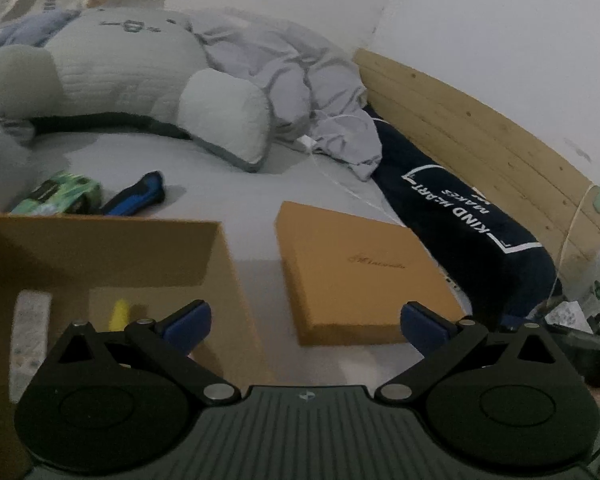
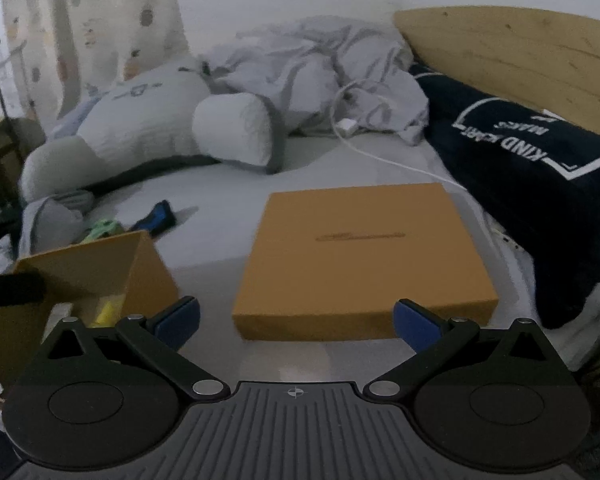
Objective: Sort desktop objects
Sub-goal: 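Move both tools toward the flat orange gift box on the bed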
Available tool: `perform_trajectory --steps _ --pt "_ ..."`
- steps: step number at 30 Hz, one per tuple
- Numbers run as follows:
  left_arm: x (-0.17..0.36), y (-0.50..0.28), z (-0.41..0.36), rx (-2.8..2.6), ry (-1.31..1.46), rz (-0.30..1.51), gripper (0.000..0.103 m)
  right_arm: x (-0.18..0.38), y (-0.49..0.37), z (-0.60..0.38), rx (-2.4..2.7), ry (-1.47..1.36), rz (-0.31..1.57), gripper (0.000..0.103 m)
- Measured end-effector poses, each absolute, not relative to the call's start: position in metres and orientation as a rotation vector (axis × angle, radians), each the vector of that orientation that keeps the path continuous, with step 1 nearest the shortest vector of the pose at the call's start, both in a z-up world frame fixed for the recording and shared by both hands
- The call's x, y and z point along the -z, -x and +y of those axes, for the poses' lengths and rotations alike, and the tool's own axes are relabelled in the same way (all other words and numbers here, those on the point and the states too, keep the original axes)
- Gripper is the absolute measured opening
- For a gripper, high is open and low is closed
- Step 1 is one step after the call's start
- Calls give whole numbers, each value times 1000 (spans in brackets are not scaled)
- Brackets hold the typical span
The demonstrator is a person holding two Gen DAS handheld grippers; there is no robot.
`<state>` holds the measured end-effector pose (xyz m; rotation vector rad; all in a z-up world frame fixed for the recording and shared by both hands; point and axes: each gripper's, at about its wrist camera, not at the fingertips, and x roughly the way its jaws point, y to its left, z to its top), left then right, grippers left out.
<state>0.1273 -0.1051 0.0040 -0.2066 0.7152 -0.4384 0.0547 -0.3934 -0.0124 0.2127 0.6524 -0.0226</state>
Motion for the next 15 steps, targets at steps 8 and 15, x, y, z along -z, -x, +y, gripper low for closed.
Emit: perform_trajectory --steps 8,15 --pt "-11 -163 -142 479 181 734 103 4 -79 -438 48 -267 650 103" --pt "-9 -200 -171 473 216 775 103 4 -112 -487 61 -322 649 103"
